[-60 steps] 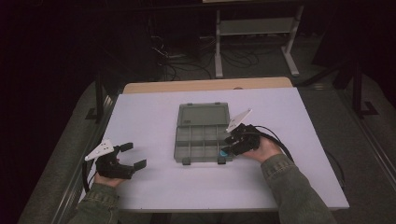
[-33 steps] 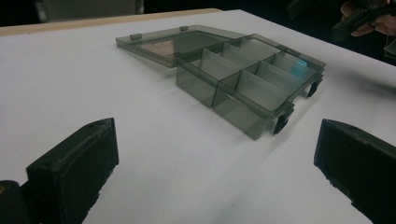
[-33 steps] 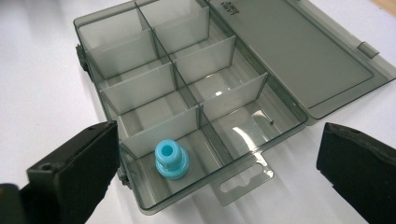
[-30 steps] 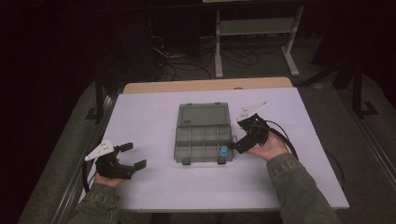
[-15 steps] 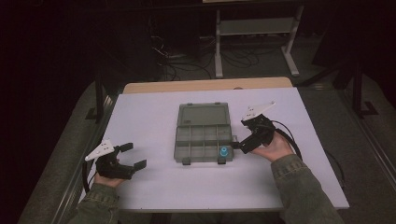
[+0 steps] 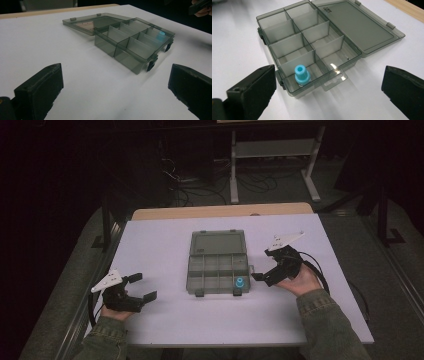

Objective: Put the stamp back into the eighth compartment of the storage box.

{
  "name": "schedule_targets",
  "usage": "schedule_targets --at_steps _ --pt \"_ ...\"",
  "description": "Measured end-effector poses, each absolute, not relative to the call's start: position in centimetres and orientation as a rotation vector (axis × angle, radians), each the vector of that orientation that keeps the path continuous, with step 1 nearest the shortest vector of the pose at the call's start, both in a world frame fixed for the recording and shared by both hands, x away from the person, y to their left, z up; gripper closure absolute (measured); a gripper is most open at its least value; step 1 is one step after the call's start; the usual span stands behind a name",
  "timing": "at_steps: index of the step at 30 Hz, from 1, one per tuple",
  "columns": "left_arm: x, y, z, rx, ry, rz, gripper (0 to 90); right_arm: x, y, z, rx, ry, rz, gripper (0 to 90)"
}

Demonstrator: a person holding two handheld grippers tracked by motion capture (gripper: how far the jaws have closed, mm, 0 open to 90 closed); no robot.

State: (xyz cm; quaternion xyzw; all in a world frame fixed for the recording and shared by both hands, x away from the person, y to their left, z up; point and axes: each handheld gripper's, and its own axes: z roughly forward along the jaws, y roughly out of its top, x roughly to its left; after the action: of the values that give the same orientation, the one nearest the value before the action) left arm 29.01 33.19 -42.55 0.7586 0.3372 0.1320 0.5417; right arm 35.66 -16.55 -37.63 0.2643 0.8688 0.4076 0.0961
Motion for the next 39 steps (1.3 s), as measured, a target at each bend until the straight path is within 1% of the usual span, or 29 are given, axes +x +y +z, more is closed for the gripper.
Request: schedule_targets --at_steps 39 --pt "29.0 33.2 -42.6 1.805 0.8 0.315 0.0 33.9 -20.1 -38.1 0.85 2.513 1.278 0.0"
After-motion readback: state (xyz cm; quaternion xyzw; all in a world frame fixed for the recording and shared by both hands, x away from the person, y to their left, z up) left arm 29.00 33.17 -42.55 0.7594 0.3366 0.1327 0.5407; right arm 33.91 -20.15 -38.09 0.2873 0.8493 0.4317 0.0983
